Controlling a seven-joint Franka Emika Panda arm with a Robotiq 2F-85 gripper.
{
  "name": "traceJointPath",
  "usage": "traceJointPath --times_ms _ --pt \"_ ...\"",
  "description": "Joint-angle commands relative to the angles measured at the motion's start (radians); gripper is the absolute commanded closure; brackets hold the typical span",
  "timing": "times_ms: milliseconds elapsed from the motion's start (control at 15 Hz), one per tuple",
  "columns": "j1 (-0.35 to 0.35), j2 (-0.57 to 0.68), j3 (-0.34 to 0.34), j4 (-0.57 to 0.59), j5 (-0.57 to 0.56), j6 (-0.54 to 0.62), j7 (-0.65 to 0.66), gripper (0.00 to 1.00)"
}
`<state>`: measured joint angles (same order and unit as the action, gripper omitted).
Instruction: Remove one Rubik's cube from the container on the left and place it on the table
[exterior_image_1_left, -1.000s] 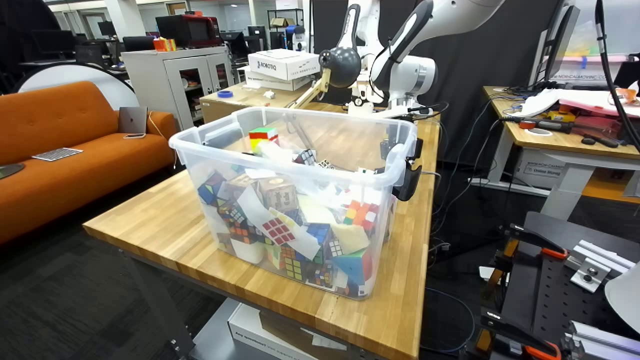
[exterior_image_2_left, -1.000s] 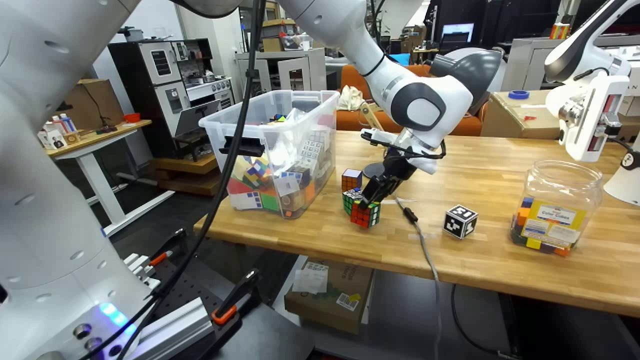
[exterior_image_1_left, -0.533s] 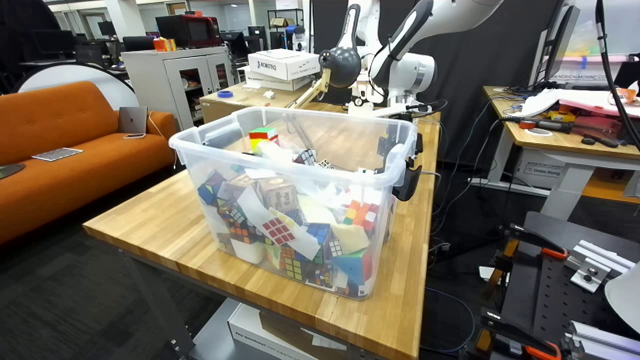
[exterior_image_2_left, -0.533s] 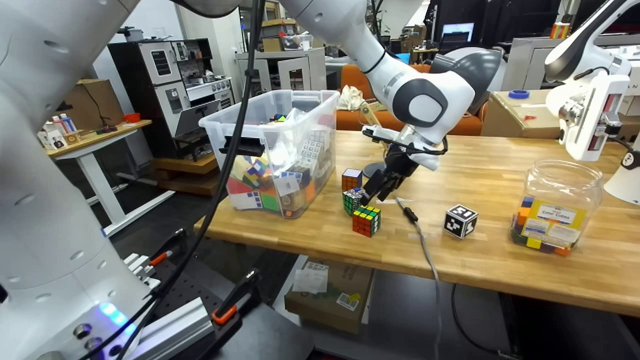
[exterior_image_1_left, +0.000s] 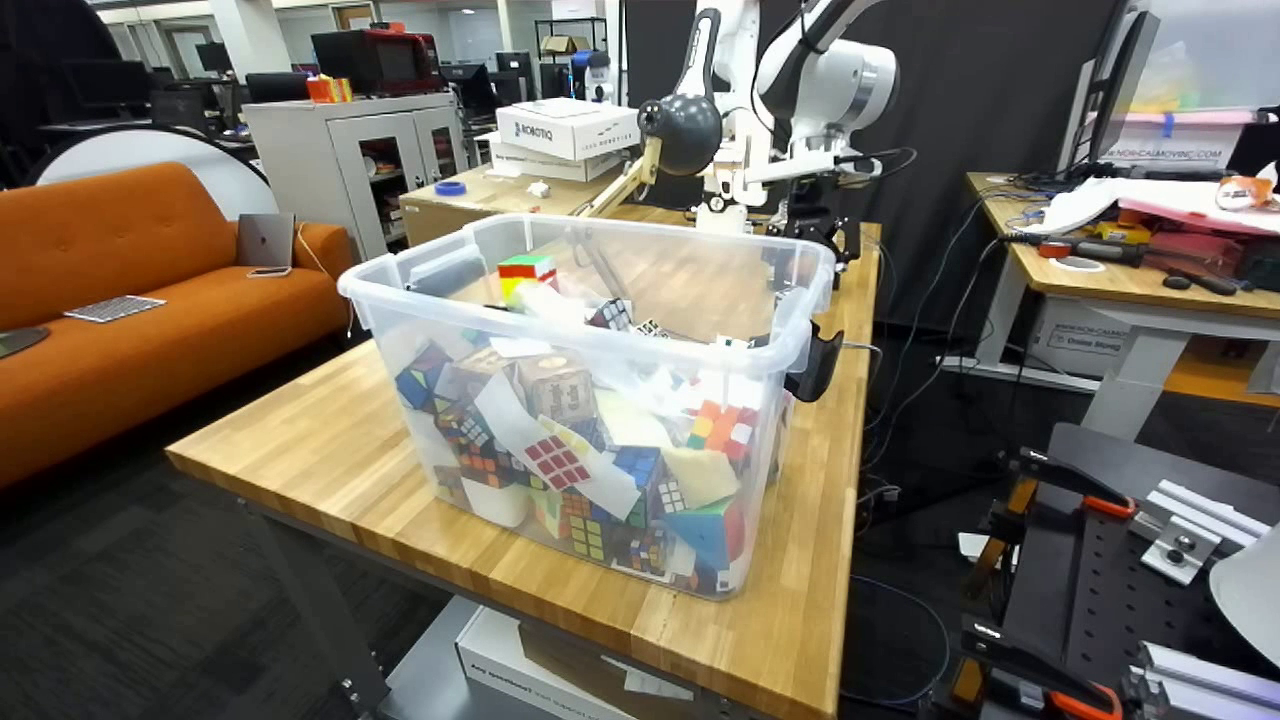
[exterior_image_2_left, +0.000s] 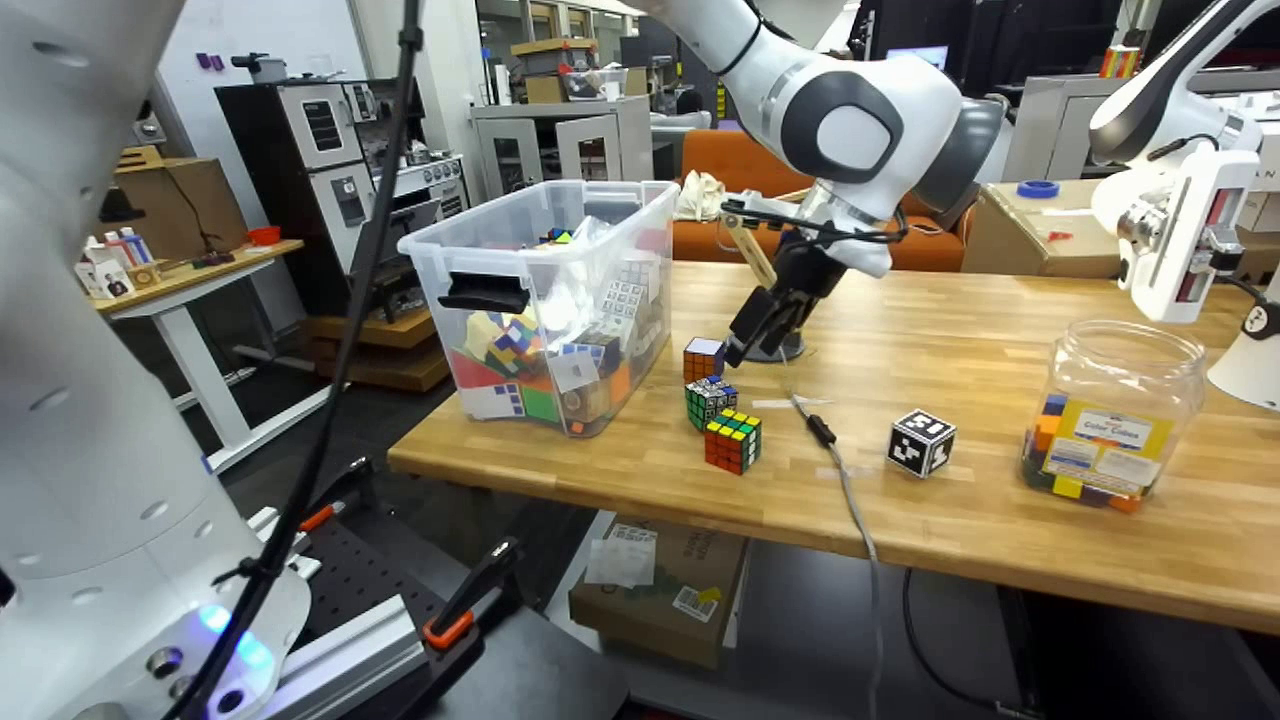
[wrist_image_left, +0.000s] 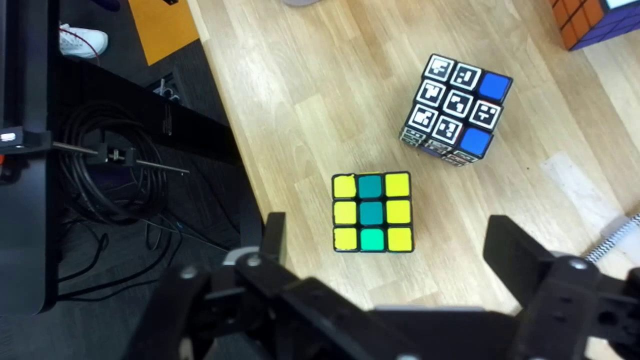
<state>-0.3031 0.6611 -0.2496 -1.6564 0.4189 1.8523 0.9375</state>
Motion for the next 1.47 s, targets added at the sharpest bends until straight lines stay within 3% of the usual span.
traceJointPath --times_ms 0,333,800,1133,1400 --pt "0.021 -0.166 -0.015 -0.161 -0.038 0.026 -0.047 0.0" --pt "0.053 -0.381 -0.036 -0.324 -0.139 0.111 -0.047 0.0" --pt "0.042 -0.635 -0.034 -0.483 -0.165 0.152 -0.039 0.0" --pt "0.007 -0.723 -0.061 -0.56 -0.16 0.113 -0.068 0.0" --pt "-0.013 -0.711 -0.08 -0.568 -0.166 0.101 -0.075 0.0"
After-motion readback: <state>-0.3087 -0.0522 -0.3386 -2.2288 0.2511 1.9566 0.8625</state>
